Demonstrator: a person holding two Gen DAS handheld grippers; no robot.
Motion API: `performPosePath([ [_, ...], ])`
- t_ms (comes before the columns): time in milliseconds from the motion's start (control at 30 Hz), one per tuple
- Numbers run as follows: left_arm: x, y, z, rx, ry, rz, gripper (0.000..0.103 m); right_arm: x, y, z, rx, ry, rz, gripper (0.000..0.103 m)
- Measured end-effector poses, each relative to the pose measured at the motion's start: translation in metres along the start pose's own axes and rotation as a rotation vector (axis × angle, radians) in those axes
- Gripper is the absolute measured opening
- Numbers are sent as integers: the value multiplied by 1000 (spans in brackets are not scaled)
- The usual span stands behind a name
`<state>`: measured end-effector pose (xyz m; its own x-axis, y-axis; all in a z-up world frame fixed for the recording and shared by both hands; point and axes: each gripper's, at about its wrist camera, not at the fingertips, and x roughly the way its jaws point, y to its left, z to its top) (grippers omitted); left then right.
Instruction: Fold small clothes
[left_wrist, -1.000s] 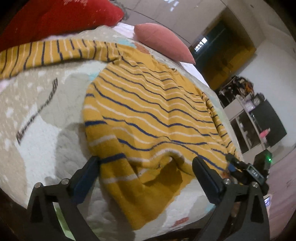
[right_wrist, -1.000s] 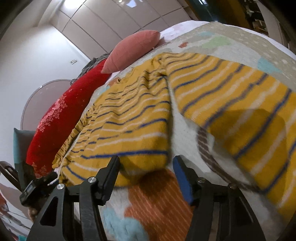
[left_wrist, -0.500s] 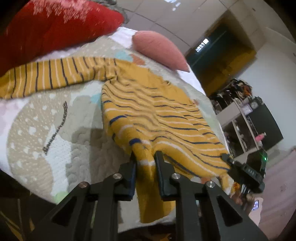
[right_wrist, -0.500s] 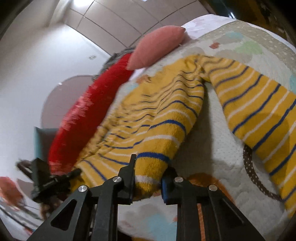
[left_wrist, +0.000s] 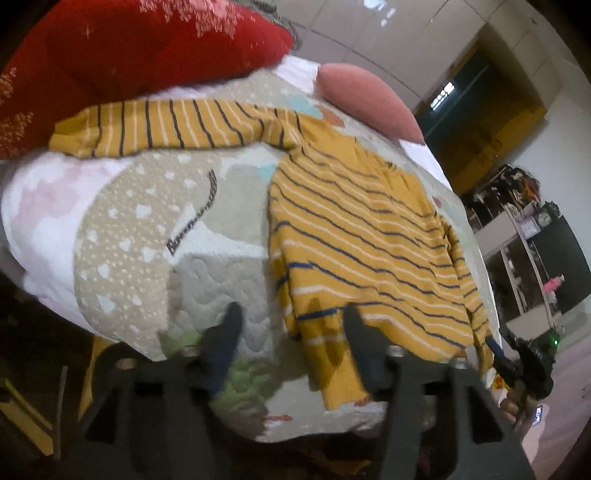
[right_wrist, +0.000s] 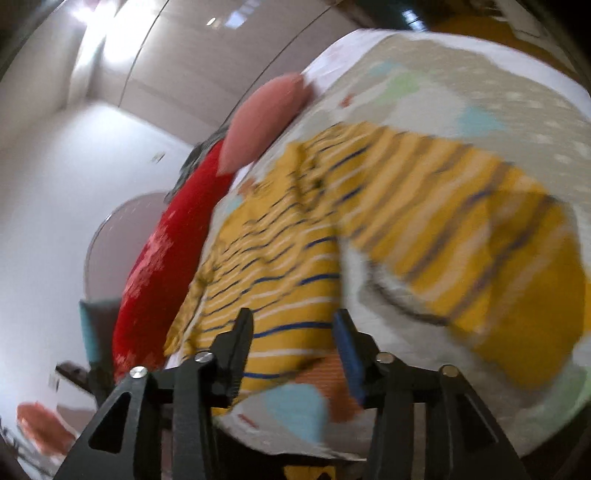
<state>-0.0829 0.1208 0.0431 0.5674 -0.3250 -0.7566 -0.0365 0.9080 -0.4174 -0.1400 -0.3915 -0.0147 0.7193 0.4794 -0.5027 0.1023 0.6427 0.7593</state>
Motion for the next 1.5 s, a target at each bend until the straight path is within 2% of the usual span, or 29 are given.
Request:
performPosePath([
  [100,-1,-7,0,27,-17,6,64,7,-2,-2,-18,10,-13,54],
  [267,7,-24,-7,85,0,-40,68,48,27,-20,-219,72,-121,54],
  [333,11,-29,-14,115,9,-62,82,58,28,-32,-248,114,-65,54],
  [400,26,-34,-23,151,38,-82,84,69,32,-39,-249,144,-6,56],
  [500,53,-40,-30,185,86,-43,84,88,45,-37,-288,165,-18,54],
  [533,63,-42,-31,196,100,-23,74,93,47,-35,-289,179,-18,49],
  [567,73,-44,-31,202,120,-15,56,102,52,-30,-283,201,-12,30],
  [600,79,-44,-30,196,140,-3,29,109,57,-23,-278,221,2,24],
  [633,81,-44,-26,181,150,-3,24,114,64,-17,-280,223,17,23],
  [700,74,-39,-12,133,133,-69,16,119,80,0,-283,228,63,21],
  [800,64,-32,20,75,90,-58,16,131,108,28,-260,229,151,21],
  [867,66,-25,41,20,80,-58,17,150,122,52,-228,212,173,24],
  [933,73,-22,60,10,54,-49,20,170,131,68,-210,187,147,30],
  [1000,81,-20,73,12,29,-4,26,188,134,82,-217,166,89,52],
  [1033,85,-19,78,-1,28,5,33,190,133,85,-225,145,42,54],
  [1067,86,-15,80,-21,27,-15,38,187,130,87,-226,131,26,56],
  [1133,86,-8,81,-39,22,-57,57,175,120,86,-209,120,61,59],
  [1200,87,-1,78,-57,18,-91,62,160,109,80,-216,106,38,62],
  [1333,92,9,72,-100,22,-158,67,152,102,63,-259,128,17,62],
  [1500,90,6,74,-143,-10,-268,78,162,115,66,-259,138,99,61],
])
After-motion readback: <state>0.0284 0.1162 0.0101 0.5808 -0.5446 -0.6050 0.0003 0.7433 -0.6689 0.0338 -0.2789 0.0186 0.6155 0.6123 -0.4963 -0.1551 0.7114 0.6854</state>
